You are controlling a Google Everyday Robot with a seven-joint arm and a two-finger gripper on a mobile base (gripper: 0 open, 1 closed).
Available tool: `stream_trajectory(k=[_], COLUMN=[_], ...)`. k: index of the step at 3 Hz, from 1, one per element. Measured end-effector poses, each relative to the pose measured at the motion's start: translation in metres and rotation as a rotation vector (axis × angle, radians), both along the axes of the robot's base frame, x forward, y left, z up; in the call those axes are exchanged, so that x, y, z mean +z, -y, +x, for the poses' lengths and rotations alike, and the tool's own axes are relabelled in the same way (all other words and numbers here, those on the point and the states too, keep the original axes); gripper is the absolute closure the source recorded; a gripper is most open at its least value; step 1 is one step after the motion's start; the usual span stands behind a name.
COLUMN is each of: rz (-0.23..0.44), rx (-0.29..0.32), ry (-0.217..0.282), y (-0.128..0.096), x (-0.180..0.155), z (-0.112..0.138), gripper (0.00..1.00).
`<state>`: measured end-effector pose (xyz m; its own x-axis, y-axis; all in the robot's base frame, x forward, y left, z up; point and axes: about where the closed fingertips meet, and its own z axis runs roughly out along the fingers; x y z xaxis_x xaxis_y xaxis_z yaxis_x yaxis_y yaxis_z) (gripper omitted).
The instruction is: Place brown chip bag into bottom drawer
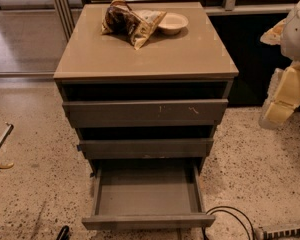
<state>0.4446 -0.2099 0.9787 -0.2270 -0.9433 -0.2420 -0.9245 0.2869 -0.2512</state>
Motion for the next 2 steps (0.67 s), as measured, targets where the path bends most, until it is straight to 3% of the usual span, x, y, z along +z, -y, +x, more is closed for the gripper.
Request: stream_trajectory(k=[1, 2], rz=[0.115, 0.326], rx=[-0.031, -0.114], ry=[0.018, 0.015], y=[-0.027, -0.062], x=[-0.001, -0.005], z=[0.029, 0.075], gripper=[0.00, 0.00])
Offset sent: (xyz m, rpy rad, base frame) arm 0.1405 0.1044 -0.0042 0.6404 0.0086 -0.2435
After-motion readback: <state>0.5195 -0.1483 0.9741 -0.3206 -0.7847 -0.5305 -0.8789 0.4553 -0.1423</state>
